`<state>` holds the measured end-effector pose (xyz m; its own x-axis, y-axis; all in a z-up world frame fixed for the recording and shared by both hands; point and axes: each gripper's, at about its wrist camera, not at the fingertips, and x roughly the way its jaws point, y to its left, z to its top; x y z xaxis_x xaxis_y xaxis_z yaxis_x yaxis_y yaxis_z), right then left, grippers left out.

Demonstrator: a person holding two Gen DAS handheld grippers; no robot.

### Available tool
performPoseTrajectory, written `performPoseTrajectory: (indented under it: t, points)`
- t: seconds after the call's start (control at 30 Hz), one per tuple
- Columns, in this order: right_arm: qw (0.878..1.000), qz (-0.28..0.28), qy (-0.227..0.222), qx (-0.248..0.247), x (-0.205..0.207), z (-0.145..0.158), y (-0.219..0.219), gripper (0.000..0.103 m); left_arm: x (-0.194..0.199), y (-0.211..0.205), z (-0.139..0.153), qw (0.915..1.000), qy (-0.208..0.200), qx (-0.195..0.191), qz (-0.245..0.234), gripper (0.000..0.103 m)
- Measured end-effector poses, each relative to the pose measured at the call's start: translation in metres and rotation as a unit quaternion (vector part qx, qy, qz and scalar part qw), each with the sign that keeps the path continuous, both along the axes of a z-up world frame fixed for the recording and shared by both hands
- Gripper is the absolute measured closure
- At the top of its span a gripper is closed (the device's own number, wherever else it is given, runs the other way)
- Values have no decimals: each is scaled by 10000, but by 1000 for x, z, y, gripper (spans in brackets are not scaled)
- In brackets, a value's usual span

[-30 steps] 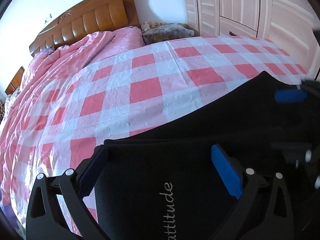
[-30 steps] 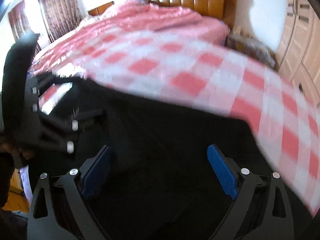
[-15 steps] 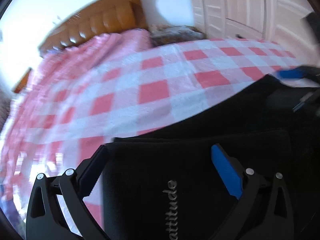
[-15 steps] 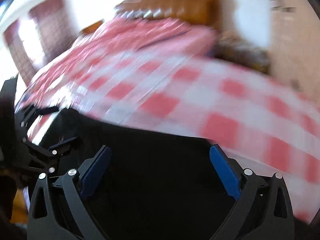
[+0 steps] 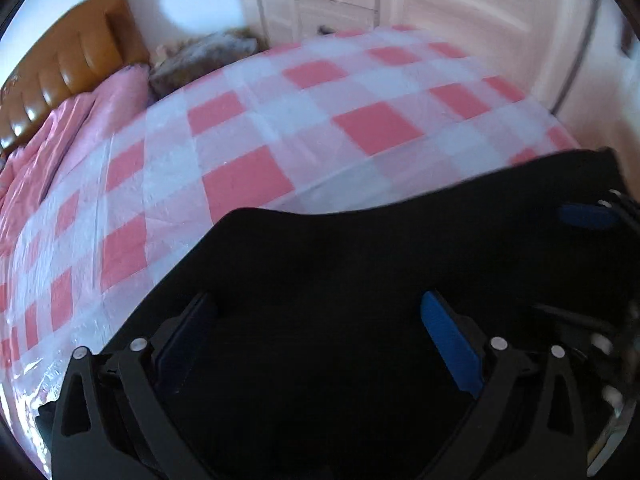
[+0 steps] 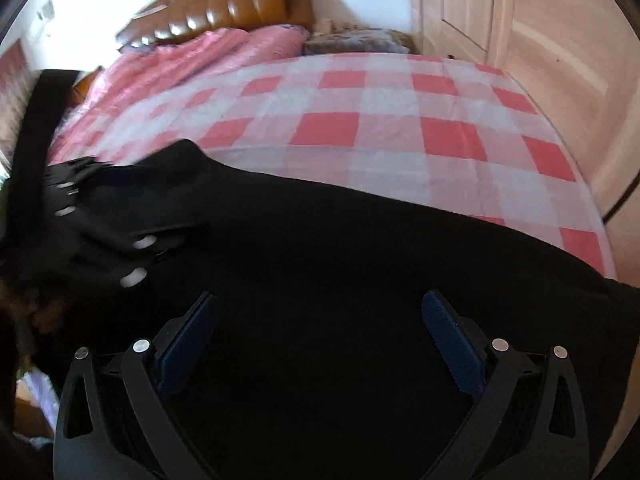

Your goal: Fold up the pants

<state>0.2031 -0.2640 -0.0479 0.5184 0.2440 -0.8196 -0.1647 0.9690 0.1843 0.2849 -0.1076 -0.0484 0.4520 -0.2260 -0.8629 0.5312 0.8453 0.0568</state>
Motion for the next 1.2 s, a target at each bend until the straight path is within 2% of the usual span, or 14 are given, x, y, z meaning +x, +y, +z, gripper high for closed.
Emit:
performPoseTrajectory:
  t: [0.07,0.17,0.23,0.27,0.33,0.43,0.5,0.6,0.7,0.83,0.9,1.0,1.03,1.2]
  points:
    - [10000,52,3,-72,-2,0,-3,5,6,1,0,9999,80,-9,124,1]
    - [9994,-334,-73,-109,-14,6,-12,5,4,1,-1,9998,-2,-23,180,1]
    - [9984,-472,-312,15,-35,18,-18,5,-3,4,7,9992,-250,26,308,1]
    - [9983,-426,-380,77,-44,20,-19,5,-15,3,17,9979,-578,10,280,1]
    - [9990,-373,-205,-137,-57,11,-17,5,-19,-4,22,9974,-708,16,150,1]
    - [9947,-75,-288,-980,-75,-6,-5,5,0,-13,2,9991,-305,235,175,1]
    - [9948,-123,-307,-959,-84,-5,-7,5,15,-8,2,9995,-100,-83,293,1]
    - [9931,-400,-458,-999,-102,10,-6,5,24,-6,0,9986,-76,-102,512,1]
    - [9979,-104,-529,-366,-130,18,11,5,-12,-3,24,9955,-790,-5,527,2]
    - [9966,201,-686,-404,-153,7,44,5,-80,27,55,9875,-1428,-172,646,2]
    - [9960,98,-762,-451,-155,2,52,5,-100,39,49,9865,-1482,18,698,2]
    - [9898,172,-945,-1052,-163,-7,66,4,-118,53,21,9884,-1303,373,689,2]
    - [9895,166,-967,-1058,-165,-7,65,4,-121,56,14,9887,-1257,422,698,2]
    - [9893,96,-963,-1093,-176,0,56,5,-123,64,5,9871,-1372,283,779,1]
